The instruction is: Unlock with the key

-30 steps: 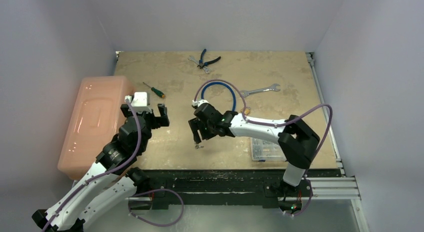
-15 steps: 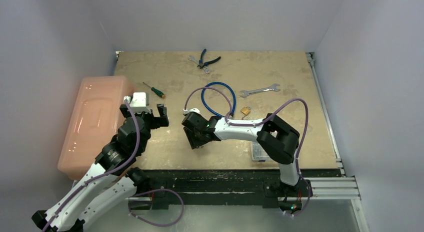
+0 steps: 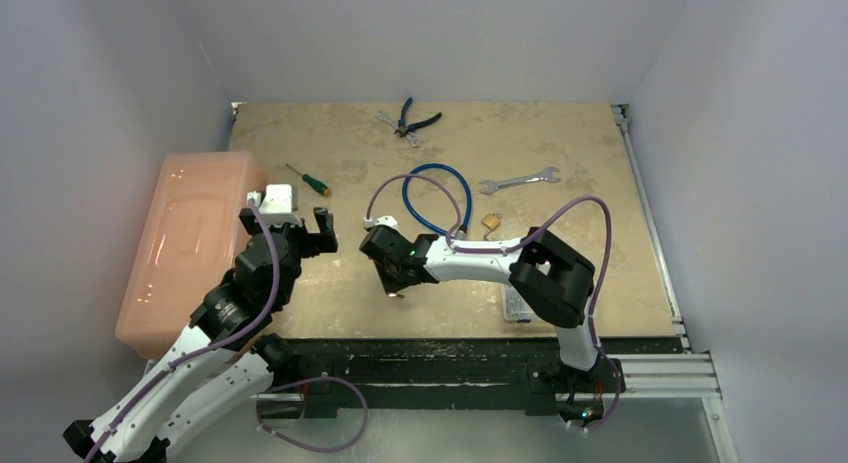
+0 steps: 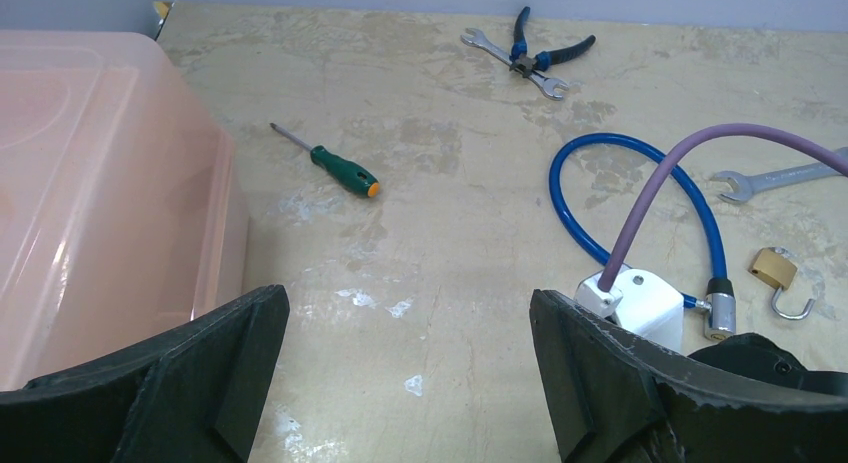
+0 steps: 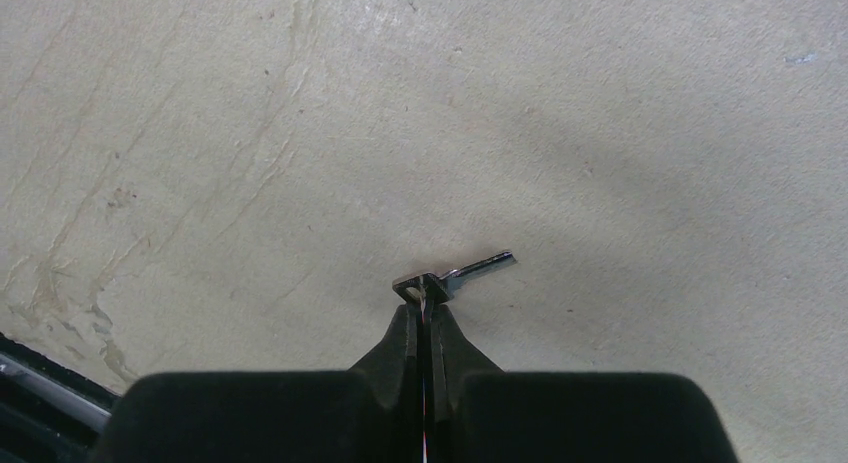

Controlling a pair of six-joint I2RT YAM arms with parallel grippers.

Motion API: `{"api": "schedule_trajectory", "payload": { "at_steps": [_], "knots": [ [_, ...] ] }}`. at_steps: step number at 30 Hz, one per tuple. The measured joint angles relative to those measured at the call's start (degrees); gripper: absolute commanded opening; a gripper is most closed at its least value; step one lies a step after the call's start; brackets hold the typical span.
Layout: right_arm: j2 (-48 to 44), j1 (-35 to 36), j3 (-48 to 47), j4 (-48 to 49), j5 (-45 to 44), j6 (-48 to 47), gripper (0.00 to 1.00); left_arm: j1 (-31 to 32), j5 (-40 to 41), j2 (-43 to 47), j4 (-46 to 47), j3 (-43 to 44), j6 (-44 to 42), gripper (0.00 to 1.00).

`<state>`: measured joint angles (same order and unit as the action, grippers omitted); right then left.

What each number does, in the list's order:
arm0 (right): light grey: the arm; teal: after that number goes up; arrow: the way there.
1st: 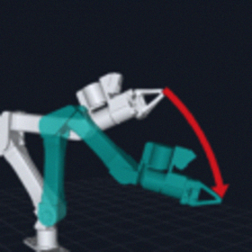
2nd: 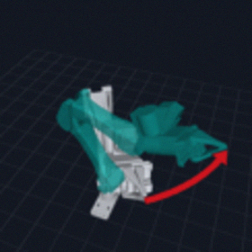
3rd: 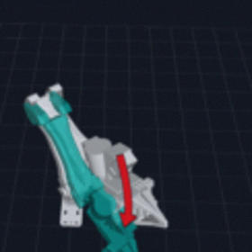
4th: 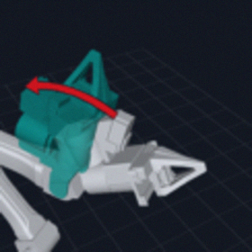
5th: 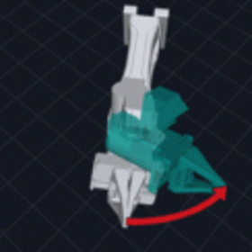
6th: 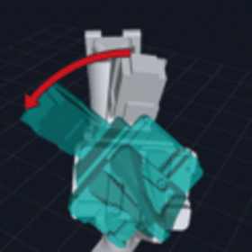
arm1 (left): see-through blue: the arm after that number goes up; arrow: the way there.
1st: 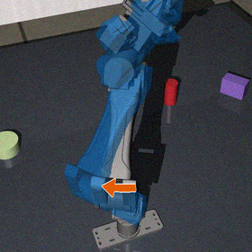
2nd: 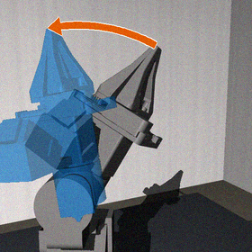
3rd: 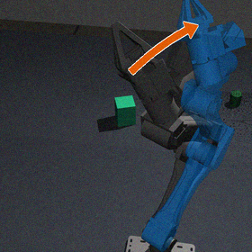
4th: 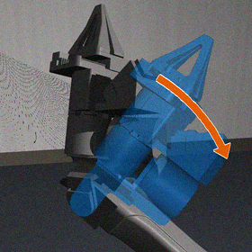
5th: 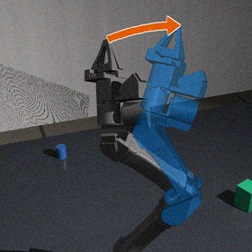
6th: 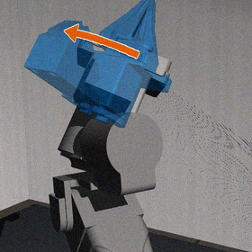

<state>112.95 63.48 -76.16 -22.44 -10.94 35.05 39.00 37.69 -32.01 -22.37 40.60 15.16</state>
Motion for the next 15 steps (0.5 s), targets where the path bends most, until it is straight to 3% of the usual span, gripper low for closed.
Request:
{"api": "schedule_trajectory", "payload": {
  "at_steps": [15],
  "knots": [
    [-6.40, 0.00, 8.26, 4.35, 1.46, 0.94, 0.00, 0.00, -4.02, 4.66, 0.28, -0.11, 0.07, 0.96]
  ]
}}
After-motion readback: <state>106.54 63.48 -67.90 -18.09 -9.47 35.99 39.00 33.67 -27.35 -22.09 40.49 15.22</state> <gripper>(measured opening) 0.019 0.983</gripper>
